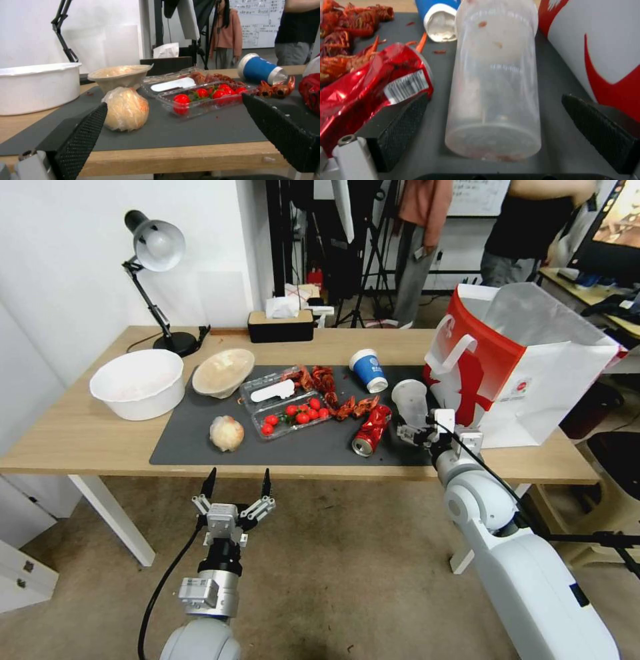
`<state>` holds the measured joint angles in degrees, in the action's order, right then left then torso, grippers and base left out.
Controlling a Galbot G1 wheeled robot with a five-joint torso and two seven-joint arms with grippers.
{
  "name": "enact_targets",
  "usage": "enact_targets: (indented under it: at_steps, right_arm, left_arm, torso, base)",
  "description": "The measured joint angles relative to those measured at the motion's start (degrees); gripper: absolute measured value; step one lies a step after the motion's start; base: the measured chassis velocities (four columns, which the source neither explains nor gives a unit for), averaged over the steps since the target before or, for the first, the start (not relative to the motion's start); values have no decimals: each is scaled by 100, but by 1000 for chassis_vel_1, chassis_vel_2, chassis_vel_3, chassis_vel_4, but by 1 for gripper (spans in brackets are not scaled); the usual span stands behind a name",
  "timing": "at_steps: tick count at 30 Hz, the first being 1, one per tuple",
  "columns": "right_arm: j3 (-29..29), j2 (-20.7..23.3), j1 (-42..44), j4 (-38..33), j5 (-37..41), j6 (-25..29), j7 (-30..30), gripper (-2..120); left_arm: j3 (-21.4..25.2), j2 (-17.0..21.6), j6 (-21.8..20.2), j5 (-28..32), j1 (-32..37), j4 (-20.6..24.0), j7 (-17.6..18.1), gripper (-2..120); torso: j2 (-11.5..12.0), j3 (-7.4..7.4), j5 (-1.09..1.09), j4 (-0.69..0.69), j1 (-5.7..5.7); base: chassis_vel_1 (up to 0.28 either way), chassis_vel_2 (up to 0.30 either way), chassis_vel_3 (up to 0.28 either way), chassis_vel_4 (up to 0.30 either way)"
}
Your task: Pick up the trash from the table and place it into the takeout bag.
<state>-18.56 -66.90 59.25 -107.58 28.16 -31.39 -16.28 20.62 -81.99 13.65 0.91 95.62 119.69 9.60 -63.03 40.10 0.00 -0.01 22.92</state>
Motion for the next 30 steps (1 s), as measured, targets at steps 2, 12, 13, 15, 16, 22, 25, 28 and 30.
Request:
enact_targets:
  at_steps: [2, 12, 13, 15, 16, 22, 25, 28, 30]
  right_arm:
    - [1, -5, 17, 33, 5, -16, 11, 100]
    - [18, -25, 44, 87, 101, -63, 19, 68]
    - [18, -30, 63, 88, 105, -63, 28, 63]
    - [15, -22, 99, 73, 133, -28, 42, 54]
    - [15, -22, 99, 73, 133, -28, 42, 54]
    - [-62, 102, 277, -165, 144, 210, 122, 53]
    - [-116, 178, 405, -383, 84, 369, 206, 53]
    - [-197, 310, 645, -870, -96, 659, 500, 53]
    - [-224, 371, 761, -1115, -164, 696, 591, 53]
  left_arm:
    - [4, 12, -2, -2, 6, -6, 4, 100]
    - [-8, 28, -69, -17, 0, -18, 116, 100]
    - [-10, 33, -69, -19, 1, -25, 121, 100]
    - [7, 43, -69, -10, -34, -24, 127, 100]
    - [7, 43, -69, -10, -34, -24, 127, 100]
    - [25, 83, -90, 12, -82, 14, 136, 100]
    - [9, 83, -88, 13, -74, 10, 142, 100]
    - [-4, 75, -85, 14, -73, 16, 144, 100]
    - [-7, 75, -85, 13, -74, 36, 145, 100]
  torso:
    - [0, 0, 0, 1, 0]
    - [0, 0, 0, 1, 0]
    - [0, 0, 0, 1, 0]
    - [0, 0, 0, 2, 0]
    - [0, 0, 0, 2, 0]
    - [0, 0, 0, 1, 0]
    - [0, 0, 0, 1, 0]
    - [0, 0, -1, 1, 0]
    - [0, 0, -2, 1, 0]
  base:
    - [0, 0, 0, 0]
    - [0, 0, 0, 0]
    - [0, 0, 0, 0]
    - [0, 0, 0, 0]
    - [0, 0, 0, 0]
    - [0, 0, 0, 0]
    - [0, 0, 0, 0]
    - [0, 0, 0, 0]
    - [0, 0, 0, 0]
